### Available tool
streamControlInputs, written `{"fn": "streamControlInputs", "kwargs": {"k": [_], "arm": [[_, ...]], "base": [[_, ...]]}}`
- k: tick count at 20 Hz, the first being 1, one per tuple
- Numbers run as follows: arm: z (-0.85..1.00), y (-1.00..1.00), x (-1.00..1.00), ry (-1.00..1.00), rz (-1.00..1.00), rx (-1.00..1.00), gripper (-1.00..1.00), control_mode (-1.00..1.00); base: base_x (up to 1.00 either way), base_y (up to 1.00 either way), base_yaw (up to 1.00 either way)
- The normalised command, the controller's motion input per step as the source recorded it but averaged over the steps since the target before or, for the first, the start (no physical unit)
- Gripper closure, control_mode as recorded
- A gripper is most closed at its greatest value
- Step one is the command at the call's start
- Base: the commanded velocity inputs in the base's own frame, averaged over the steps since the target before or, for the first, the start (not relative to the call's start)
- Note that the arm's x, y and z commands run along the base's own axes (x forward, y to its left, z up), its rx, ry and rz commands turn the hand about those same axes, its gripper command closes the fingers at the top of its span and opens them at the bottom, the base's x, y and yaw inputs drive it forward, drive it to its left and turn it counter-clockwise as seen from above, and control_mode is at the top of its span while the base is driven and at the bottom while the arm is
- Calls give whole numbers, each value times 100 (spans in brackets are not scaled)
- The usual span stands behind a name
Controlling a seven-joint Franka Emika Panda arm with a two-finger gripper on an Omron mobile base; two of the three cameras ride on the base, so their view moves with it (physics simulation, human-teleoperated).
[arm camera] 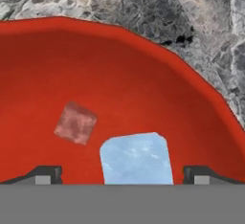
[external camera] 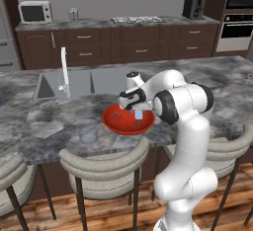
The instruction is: There are four ice cubes in the ice bowl. Place two ice cubes in each glass of water.
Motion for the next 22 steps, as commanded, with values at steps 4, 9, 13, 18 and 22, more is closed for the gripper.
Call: {"fn": "streamControlInputs", "kwargs": {"k": [4,9,13,18,22], "arm": [[-25,0,34,-6,-4,-4,-100,-100],[-1,-3,0,0,-8,-2,-100,-100],[-4,-19,0,0,-6,0,-100,-100],[0,0,0,0,-2,0,100,-100],[0,11,0,0,0,0,100,-100]], "base": [[0,0,0],[0,0,0],[0,0,0],[0,0,0],[0,0,0]]}}
